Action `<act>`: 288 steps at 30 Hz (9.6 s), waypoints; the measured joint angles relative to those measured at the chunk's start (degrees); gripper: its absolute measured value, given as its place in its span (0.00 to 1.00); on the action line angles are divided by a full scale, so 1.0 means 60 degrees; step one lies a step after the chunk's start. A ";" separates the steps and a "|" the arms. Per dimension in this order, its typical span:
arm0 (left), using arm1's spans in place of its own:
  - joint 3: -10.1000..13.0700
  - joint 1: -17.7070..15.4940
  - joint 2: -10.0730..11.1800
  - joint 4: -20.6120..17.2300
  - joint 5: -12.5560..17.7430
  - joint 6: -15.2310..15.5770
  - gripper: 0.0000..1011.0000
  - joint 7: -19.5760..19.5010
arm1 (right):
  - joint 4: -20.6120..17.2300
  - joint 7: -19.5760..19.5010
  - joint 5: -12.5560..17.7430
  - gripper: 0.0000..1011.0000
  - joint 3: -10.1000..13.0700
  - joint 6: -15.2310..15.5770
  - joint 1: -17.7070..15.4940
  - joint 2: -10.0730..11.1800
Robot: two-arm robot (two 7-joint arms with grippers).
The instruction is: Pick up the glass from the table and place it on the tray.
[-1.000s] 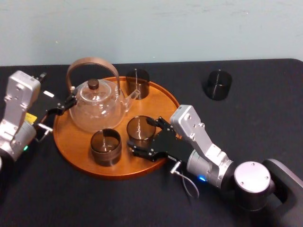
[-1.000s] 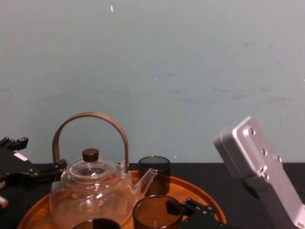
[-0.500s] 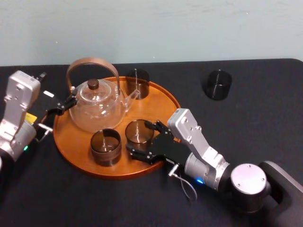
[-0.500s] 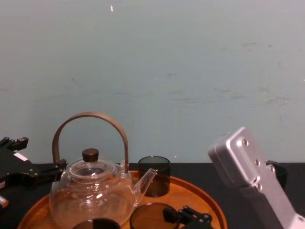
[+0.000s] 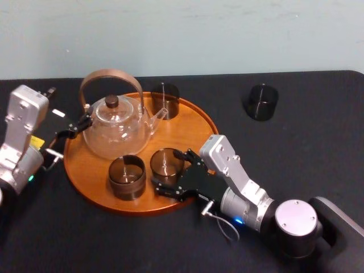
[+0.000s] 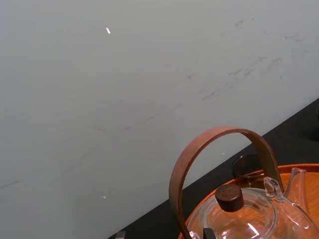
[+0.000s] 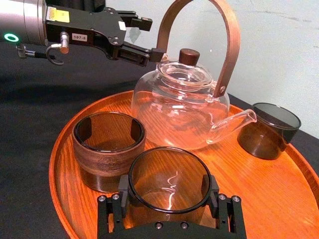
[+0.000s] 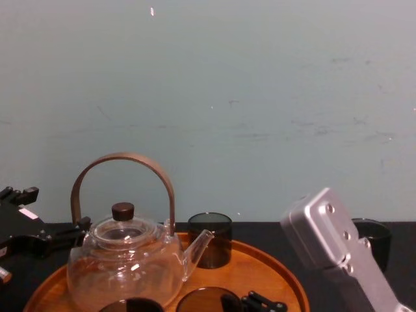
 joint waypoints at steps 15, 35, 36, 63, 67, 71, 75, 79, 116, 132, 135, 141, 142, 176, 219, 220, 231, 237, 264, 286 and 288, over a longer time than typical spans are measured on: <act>0.0000 0.0000 0.0000 0.0000 -0.0001 0.0000 1.00 0.0000 | 0.0124 -0.0059 -0.0009 0.91 -0.0011 -0.0044 0.0010 -0.0065; 0.0001 0.0000 0.0000 0.0000 -0.0001 0.0000 1.00 0.0000 | -0.0040 0.0093 0.0105 0.99 0.0044 0.0037 -0.0072 0.0051; 0.0000 0.0000 0.0000 0.0000 0.0000 0.0000 1.00 0.0000 | -0.0040 0.0093 0.0105 0.99 0.0044 0.0037 -0.0072 0.0051; 0.0000 0.0000 0.0000 0.0000 -0.0001 0.0000 1.00 0.0000 | -0.1440 -0.0117 0.0276 0.99 0.0617 0.0212 -0.1198 0.1061; 0.0000 0.0000 0.0000 0.0000 -0.0001 0.0000 1.00 -0.0001 | -0.1574 -0.0241 0.0382 0.99 0.0915 0.0167 -0.1389 0.1200; 0.0000 0.0000 0.0000 0.0000 0.0000 0.0000 1.00 0.0000 | -0.1631 -0.0394 0.0477 0.99 0.1231 0.0154 -0.1521 0.1295; 0.0001 0.0000 0.0000 0.0000 -0.0001 0.0000 1.00 0.0000 | -0.1637 -0.0643 0.0552 0.99 0.1702 0.0145 -0.1616 0.1409; 0.0000 0.0000 0.0000 0.0000 -0.0001 0.0000 1.00 0.0000 | -0.1578 -0.0817 0.0645 0.99 0.2105 0.0149 -0.1621 0.1444; 0.0000 -0.0001 0.0000 0.0000 0.0000 0.0000 1.00 0.0000 | 0.0595 -0.1208 0.1049 0.99 0.3425 0.0817 0.0171 0.0807; 0.0000 0.0000 0.0000 0.0000 0.0000 0.0000 1.00 0.0000 | 0.1888 -0.1237 0.0702 0.99 0.3265 0.0847 0.1213 0.0531; 0.0000 0.0000 0.0000 0.0000 0.0000 0.0000 1.00 0.0000 | 0.2052 -0.1240 0.0656 0.99 0.3237 0.0825 0.1331 0.0487; 0.0000 0.0000 0.0000 0.0000 -0.0001 0.0000 1.00 0.0000 | 0.2392 -0.1231 0.0554 0.99 0.3181 0.0755 0.1585 0.0385; 0.0001 0.0000 0.0000 0.0000 -0.0001 0.0000 1.00 0.0000 | 0.2428 -0.1229 0.0542 0.99 0.3173 0.0742 0.1613 0.0372; 0.0000 0.0000 0.0000 0.0000 0.0000 0.0000 1.00 0.0000 | 0.4557 -0.1105 0.0223 0.99 0.2976 0.0074 0.3248 -0.0173; 0.0001 0.0000 0.0000 0.0000 -0.0001 0.0000 1.00 0.0000 | 0.4844 -0.1093 0.0186 0.89 0.2972 -0.0009 0.3450 -0.0244; 0.0000 0.0000 0.0000 0.0000 -0.0001 0.0000 1.00 0.0000 | 0.4844 -0.1093 0.0186 0.89 0.2972 -0.0009 0.3450 -0.0244; 0.0000 0.0000 0.0000 0.0000 -0.0001 0.0000 1.00 0.0000 | 0.4844 -0.1092 0.0191 0.89 0.2972 -0.0004 0.3450 -0.0244; 0.0000 -0.0001 0.0000 0.0000 -0.0001 0.0000 1.00 0.0000 | 0.4844 -0.1091 0.0192 0.89 0.2972 -0.0005 0.3450 -0.0244; 0.0000 -0.0001 0.0000 0.0000 -0.0001 0.0000 1.00 0.0000 | 0.2872 -0.0851 0.0331 0.89 0.2887 0.0502 0.2458 0.0034; 0.0000 -0.0001 0.0000 0.0000 -0.0001 0.0000 1.00 0.0000 | 0.0849 -0.0780 0.0410 0.89 0.2464 0.1175 0.1762 0.0236; 0.0000 0.0000 0.0000 0.0000 0.0000 0.0000 1.00 0.0000 | 0.0725 -0.0755 0.0418 0.89 0.2405 0.1227 0.1740 0.0241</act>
